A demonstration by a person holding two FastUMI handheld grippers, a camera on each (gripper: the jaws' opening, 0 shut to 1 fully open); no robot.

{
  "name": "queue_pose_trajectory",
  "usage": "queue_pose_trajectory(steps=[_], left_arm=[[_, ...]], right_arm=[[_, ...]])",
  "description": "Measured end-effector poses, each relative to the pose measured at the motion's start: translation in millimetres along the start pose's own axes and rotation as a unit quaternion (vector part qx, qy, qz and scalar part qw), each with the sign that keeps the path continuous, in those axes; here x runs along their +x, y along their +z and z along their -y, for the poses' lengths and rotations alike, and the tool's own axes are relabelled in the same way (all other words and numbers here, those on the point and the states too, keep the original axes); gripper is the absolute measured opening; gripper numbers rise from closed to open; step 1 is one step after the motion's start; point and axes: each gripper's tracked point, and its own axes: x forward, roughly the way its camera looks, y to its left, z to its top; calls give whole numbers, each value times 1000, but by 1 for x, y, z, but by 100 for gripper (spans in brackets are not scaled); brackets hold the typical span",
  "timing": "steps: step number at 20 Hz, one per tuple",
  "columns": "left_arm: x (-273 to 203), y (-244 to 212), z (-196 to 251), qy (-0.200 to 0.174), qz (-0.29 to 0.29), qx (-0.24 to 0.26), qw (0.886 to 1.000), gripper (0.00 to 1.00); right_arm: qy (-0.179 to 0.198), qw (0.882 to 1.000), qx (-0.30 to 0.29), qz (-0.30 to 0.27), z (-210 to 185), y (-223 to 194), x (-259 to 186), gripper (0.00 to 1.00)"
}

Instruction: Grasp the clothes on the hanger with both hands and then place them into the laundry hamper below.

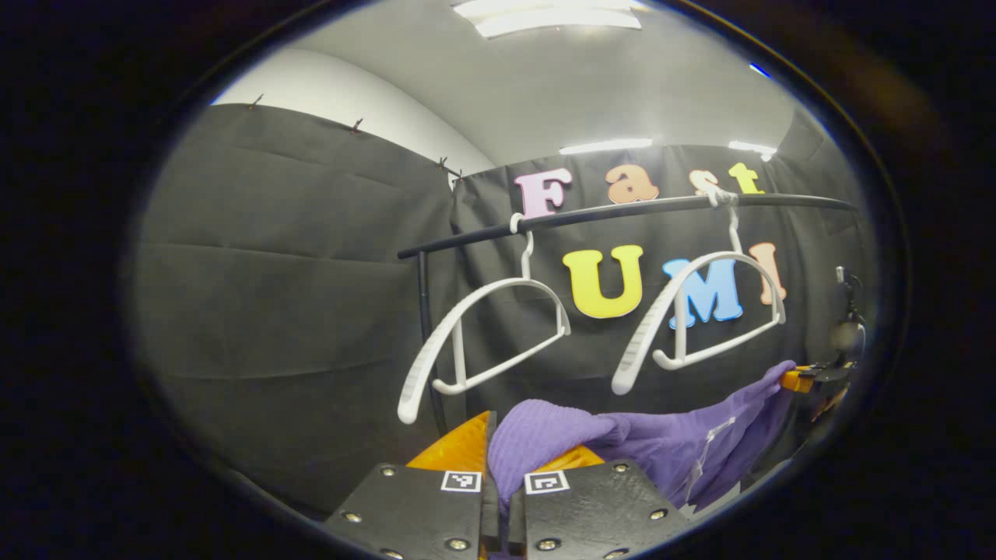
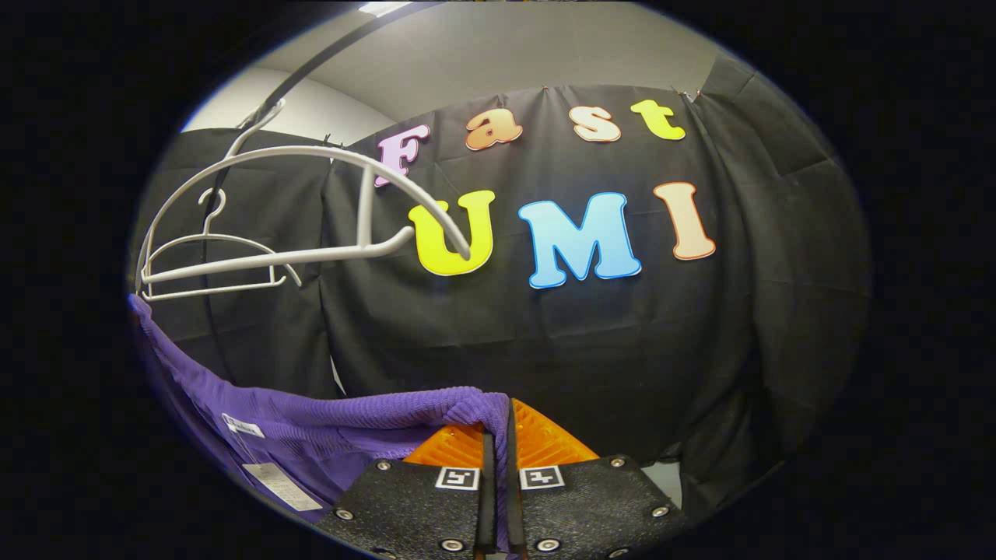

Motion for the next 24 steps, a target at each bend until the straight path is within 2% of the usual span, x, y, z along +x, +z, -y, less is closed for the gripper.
queue_pose_trajectory(steps=[1, 2, 3, 6, 7, 8, 9, 10, 11, 12, 13, 14, 16, 17, 19, 20, 21, 22, 24], left_arm=[[-4, -2, 3, -5, 0, -5, 1000, 10], [-10, -5, 5, -11, 0, -7, 1000, 10], [-15, -8, 7, -16, -2, -8, 1000, 5], [-27, -13, 18, -38, -3, -14, 999, 5], [-31, -14, 21, -45, -3, -16, 999, 10], [-35, -14, 25, -53, -2, -18, 998, 5], [-39, -13, 27, -60, -1, -18, 998, 6], [-41, -11, 30, -68, 3, -19, 998, 6], [-45, -6, 33, -76, 7, -21, 997, 10], [-50, -4, 35, -85, 11, -24, 996, 5], [-54, 0, 37, -94, 14, -26, 995, 10], [-60, 3, 38, -101, 17, -26, 994, 5], [-70, 11, 39, -115, 22, -25, 993, 5], [-75, 15, 40, -123, 26, -26, 992, 10], [-80, 22, 43, -140, 33, -28, 989, 10], [-83, 23, 44, -147, 35, -28, 988, 5], [-87, 26, 45, -155, 38, -28, 987, 5], [-94, 28, 46, -163, 42, -29, 985, 10], [-104, 30, 50, -181, 47, -36, 982, 10]], right_arm=[[3, 1000, -5, -1, -6, -2, -8, 5], [6, 1000, -12, 0, -11, -2, -17, 5], [8, 1000, -18, 0, -16, -3, -26, 5], [12, 1000, -25, 5, -30, 0, -53, 5], [14, 1000, -26, 5, -36, 1, -62, 5], [16, 999, -26, 8, -41, 4, -70, 5], [17, 999, -27, 11, -45, 7, -80, 5], [17, 999, -27, 15, -50, 12, -90, 5], [18, 999, -27, 19, -56, 16, -101, 5], [20, 999, -26, 24, -62, 21, -112, 5], [20, 999, -27, 29, -65, 26, -123, 5], [19, 999, -29, 32, -69, 31, -135, 5], [17, 999, -29, 39, -81, 38, -156, 5], [14, 999, -27, 41, -85, 42, -164, 5], [10, 999, -19, 46, -96, 48, -181, 5], [7, 999, -16, 48, -102, 50, -189, 5], [4, 999, -14, 51, -108, 52, -197, 5], [3, 999, -12, 53, -114, 53, -205, 5], [2, 998, -12, 57, -126, 54, -221, 5]])
